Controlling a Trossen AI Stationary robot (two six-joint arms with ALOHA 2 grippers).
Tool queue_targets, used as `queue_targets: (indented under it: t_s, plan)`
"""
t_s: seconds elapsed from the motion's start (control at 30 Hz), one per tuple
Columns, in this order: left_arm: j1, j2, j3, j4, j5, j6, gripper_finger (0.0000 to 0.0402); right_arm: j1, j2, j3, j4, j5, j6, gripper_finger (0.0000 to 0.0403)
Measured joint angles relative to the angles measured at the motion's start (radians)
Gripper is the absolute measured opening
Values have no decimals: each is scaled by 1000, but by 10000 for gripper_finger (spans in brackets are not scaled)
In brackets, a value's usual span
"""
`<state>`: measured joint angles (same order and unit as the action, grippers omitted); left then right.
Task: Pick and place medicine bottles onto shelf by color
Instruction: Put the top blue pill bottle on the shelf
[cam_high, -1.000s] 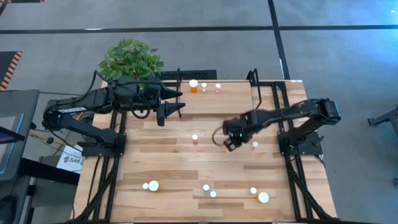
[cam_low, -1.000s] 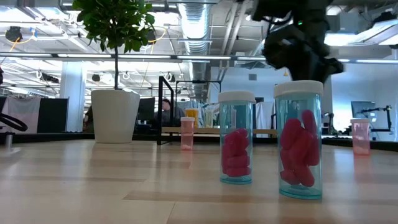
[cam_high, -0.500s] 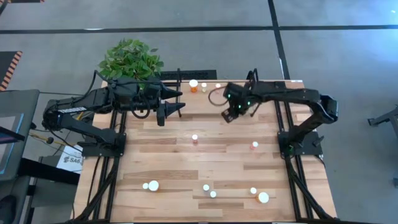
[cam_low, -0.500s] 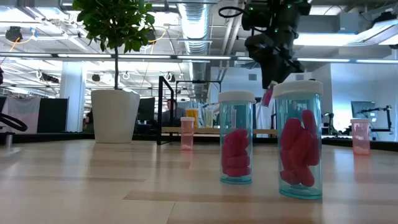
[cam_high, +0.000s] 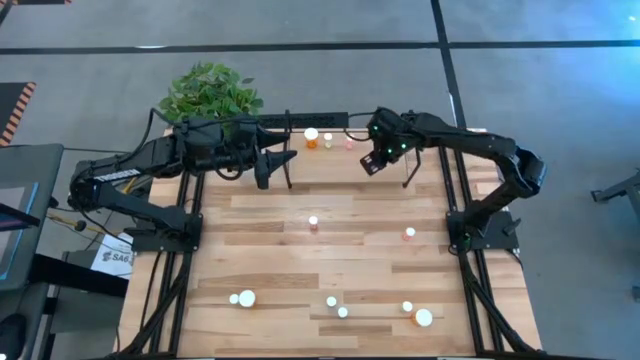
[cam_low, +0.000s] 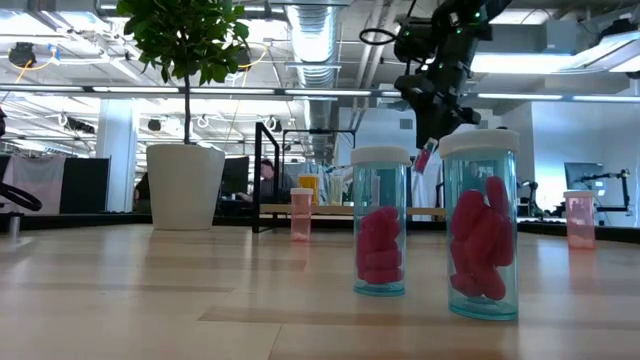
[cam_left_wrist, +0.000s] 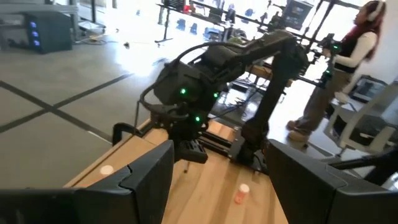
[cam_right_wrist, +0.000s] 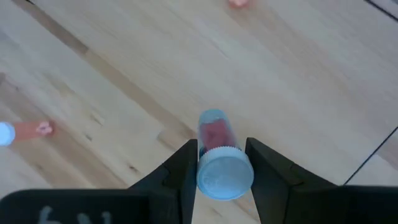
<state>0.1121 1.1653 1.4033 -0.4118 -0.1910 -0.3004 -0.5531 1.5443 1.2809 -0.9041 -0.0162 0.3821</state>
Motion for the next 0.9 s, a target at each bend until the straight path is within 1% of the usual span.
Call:
queue_targets:
  t_s: [0.1, 0.37, 0.53, 0.63, 0.73, 0.9]
  plan:
    - [4, 0, 0, 1, -7, 0, 237, -8, 57, 33, -36, 12, -52, 144]
    - [4, 0, 0, 0, -31, -34, 237, -29, 258, 235, -186, 124, -219, 144]
    - [4, 0, 0, -1, -31, -36, 237, -68, 329, 336, -205, 128, -303, 140]
    - [4, 0, 0, -1, -31, -36, 237, -101, 362, 364, -204, 127, -352, 140]
    - [4, 0, 0, -1, -33, -36, 237, -132, 398, 363, -209, 127, -411, 142]
    - [4, 0, 0, -1, -54, -37, 237, -163, 436, 365, -213, 127, -442, 141]
